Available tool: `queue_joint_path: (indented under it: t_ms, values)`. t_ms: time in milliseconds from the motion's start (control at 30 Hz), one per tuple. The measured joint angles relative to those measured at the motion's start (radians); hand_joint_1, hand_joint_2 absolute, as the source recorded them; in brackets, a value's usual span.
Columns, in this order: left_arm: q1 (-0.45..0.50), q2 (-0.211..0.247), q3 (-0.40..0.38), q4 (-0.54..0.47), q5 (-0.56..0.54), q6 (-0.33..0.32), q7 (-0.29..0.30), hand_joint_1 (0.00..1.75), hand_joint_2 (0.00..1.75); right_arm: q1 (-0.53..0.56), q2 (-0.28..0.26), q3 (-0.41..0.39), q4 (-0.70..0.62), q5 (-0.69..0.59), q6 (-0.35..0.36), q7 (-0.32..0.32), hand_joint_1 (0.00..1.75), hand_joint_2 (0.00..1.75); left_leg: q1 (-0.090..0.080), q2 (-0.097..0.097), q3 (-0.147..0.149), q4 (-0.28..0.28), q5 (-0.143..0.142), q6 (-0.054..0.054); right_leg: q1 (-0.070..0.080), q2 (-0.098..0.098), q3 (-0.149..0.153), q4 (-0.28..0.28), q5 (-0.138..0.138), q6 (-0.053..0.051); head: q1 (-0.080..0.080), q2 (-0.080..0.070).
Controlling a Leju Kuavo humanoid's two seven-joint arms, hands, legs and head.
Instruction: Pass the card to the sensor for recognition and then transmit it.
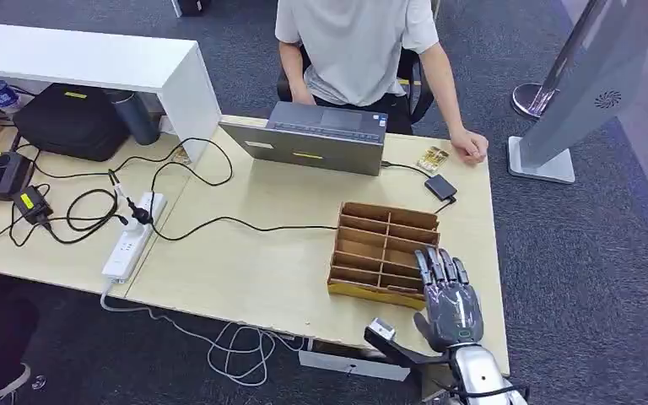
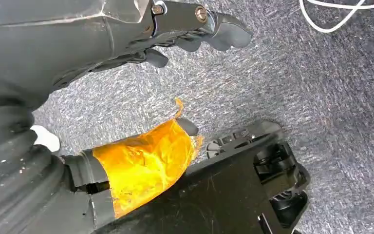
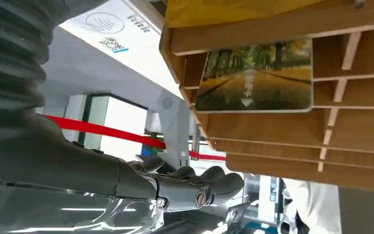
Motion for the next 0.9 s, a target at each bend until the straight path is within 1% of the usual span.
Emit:
queue_joint_path:
  t_ms: [400,767,900]
  values:
    - [0.000,-0.002,-0.001,0.000,0.004,-0.001,0.000,0.00,1.75,-0.025,0.024,-0.004,0.045,0.000,-0.002,-0.009,0.00,1.75,0.000,0.000,0.000,0.000,0.000,0.000,0.000,0.000,0.000,0.000,0.000,0.000,0.000,0.000]
    - [0.000,-0.002,-0.003,0.000,0.008,0.000,0.001,0.00,1.75,-0.017,0.031,0.001,-0.040,0.021,0.000,-0.021,0.00,1.75,0.000,0.000,0.000,0.000,0.000,0.000,0.000,0.000,0.000,0.000,0.000,0.000,0.000,0.000]
    - [0.000,-0.002,-0.005,0.000,0.007,0.000,0.001,0.00,1.75,-0.017,0.037,0.009,-0.052,0.023,0.003,-0.021,0.00,1.75,0.000,0.000,0.000,0.000,0.000,0.000,0.000,0.000,0.000,0.000,0.000,0.000,0.000,0.000]
